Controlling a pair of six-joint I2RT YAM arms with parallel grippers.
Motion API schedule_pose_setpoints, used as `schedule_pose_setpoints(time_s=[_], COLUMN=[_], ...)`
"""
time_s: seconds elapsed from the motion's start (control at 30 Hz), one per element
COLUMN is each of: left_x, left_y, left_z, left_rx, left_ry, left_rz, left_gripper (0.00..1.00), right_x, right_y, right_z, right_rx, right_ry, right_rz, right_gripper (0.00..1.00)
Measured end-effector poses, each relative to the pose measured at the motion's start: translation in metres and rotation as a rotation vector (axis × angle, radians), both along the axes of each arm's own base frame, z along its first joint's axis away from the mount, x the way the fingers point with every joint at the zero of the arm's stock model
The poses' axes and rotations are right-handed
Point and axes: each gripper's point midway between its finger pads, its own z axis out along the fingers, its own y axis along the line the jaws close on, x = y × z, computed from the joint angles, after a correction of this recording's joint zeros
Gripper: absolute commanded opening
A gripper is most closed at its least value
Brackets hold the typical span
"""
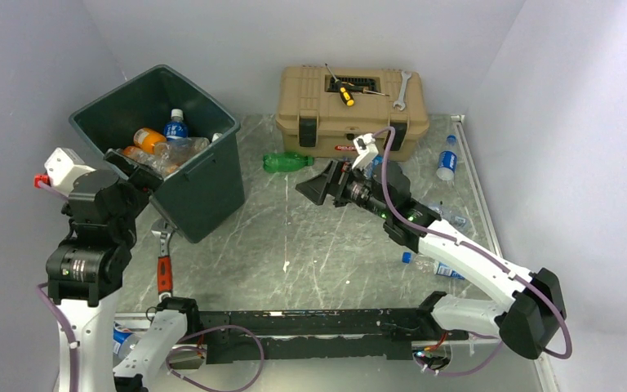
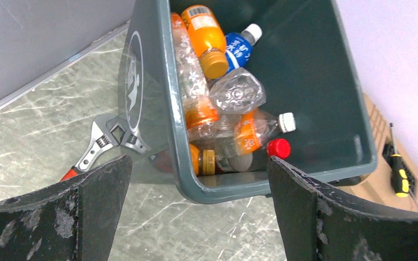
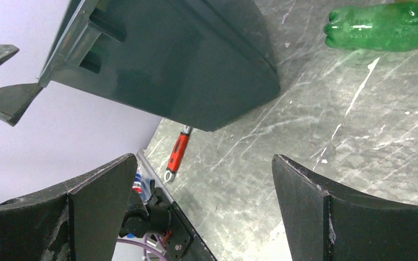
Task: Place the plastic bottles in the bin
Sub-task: Move the trash bin to the center of the board.
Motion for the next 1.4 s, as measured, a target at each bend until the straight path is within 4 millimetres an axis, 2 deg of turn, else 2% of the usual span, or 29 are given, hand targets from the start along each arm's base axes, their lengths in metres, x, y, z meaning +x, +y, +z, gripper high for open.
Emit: schedule_pose_setpoints(time_s=[0.1,0.3,0.57,0.83,1.03,1.23,1.33,1.4], left_x=[0.002,0.021,0.042,0.053,0.066,0.091,0.105,0.112], left_y=[0.001,-0.001,-0.010,-0.024,-0.025,-0.027,-0.027,-0.026], left_z=[-0.010,-0.023,-0.046,-0.043,-0.042,-0.041,-0.040,-0.038], left_rx=[0.003,0.000,-0.033,-0.103,-0.138,-0.197,-0.224,-0.241], left_ry=[0.027,0.079,0.115,0.035,-0.022,-0.092,-0.110,-0.125], left_rz=[0.009,0.009,-0.019,-0.068,-0.056,-0.033,-0.014,0.006], left_gripper=[0.98,0.88,0.54,0.37,0.26,0.13,0.02,0.00], right_x=[-0.002,-0.005,-0.009,-0.011,-0.009,-0.011,-0.013,-0.014], right_y=[-0.002,-0.006,-0.018,-0.026,-0.031,-0.039,-0.046,-0.049], right_z=[-0.001,0.006,0.024,0.024,0.020,0.013,0.013,0.015], right_rx=[-0.001,0.006,0.032,0.024,0.013,-0.005,-0.014,-0.015], right_ry=[0.001,-0.009,-0.046,-0.043,-0.036,-0.024,-0.022,-0.029], right_rz=[0.000,-0.006,-0.044,-0.073,-0.099,-0.129,-0.147,-0.158], right_gripper=[1.00,1.00,1.00,1.00,1.00,1.00,1.00,1.00])
